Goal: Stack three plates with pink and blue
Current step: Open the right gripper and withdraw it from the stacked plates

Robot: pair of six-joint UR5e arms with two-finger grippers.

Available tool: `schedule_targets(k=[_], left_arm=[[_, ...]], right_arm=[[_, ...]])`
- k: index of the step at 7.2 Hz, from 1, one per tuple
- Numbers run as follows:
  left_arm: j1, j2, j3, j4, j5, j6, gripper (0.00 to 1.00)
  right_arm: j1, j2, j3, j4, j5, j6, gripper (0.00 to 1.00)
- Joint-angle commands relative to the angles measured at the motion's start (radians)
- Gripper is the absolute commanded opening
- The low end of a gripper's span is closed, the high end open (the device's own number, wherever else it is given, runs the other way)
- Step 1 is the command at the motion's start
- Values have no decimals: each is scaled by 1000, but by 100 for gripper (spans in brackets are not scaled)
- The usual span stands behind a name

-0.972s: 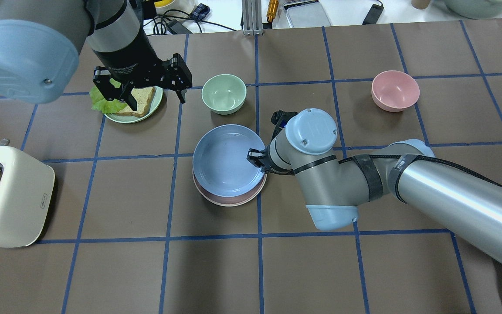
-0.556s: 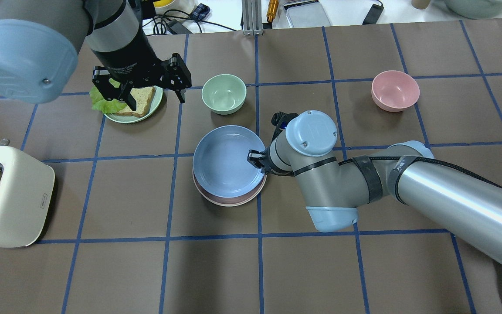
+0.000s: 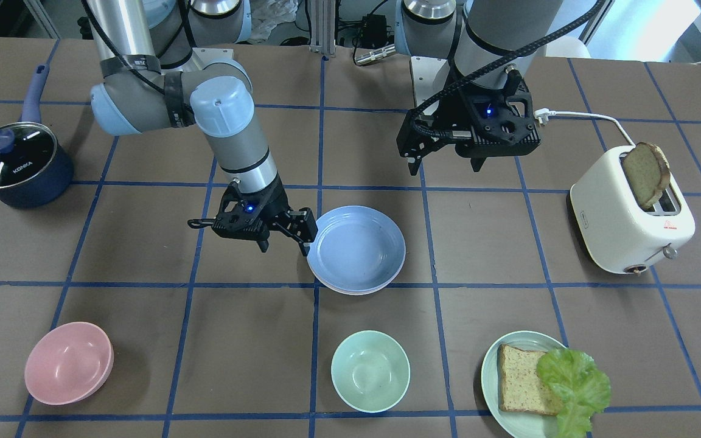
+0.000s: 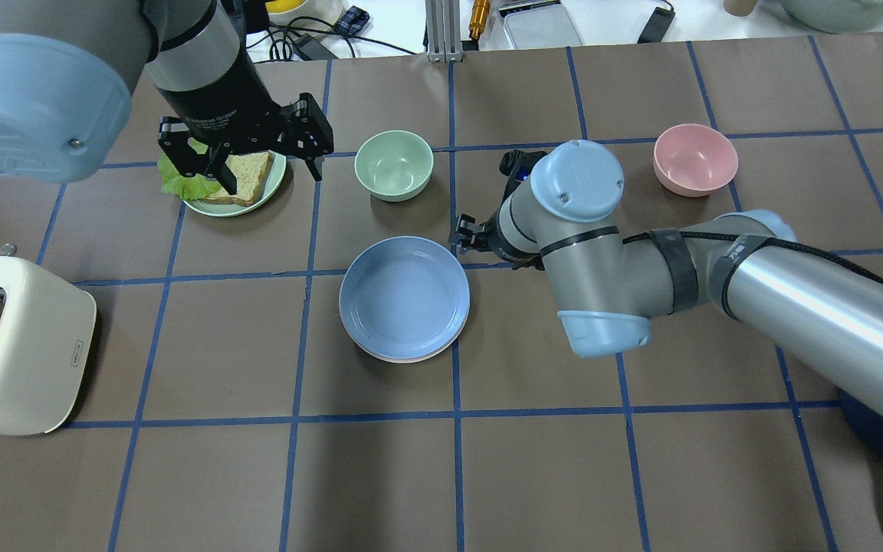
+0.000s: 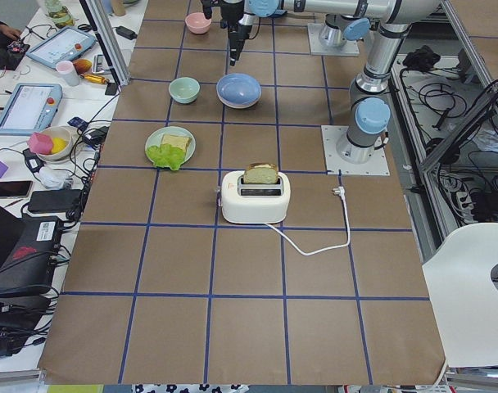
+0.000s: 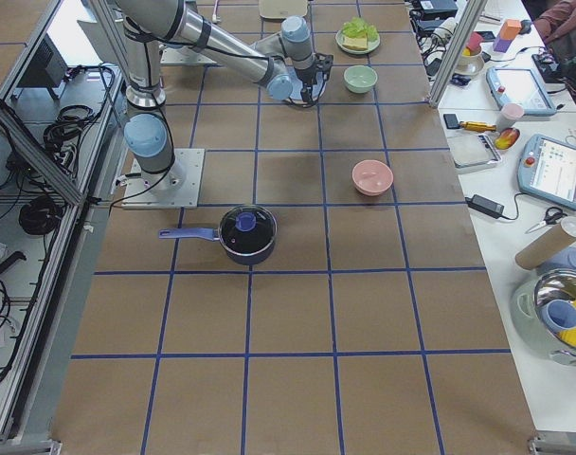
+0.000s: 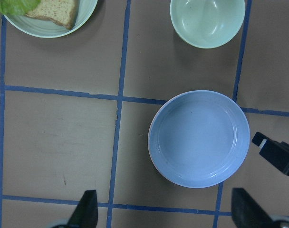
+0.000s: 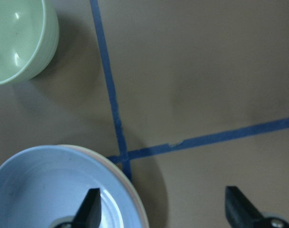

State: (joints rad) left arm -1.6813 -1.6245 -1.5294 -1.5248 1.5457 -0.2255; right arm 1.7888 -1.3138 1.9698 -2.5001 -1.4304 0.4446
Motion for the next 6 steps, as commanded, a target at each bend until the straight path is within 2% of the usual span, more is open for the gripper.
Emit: schedule_targets(k=[1, 3, 5, 6], left_arm=[[0, 0, 0, 0, 1, 0, 100], [0, 0, 1, 0, -1, 0, 100], [2, 0, 2, 2, 1, 11, 100], [5, 2, 3, 2, 1, 50, 100]], right_arm=[[-121, -36, -150, 343, -94, -275, 100], [-183, -36, -318, 566, -94, -326, 100], [-184, -51, -490, 752, -120, -330, 100], [-190, -91, -515, 833, -128, -368, 100]])
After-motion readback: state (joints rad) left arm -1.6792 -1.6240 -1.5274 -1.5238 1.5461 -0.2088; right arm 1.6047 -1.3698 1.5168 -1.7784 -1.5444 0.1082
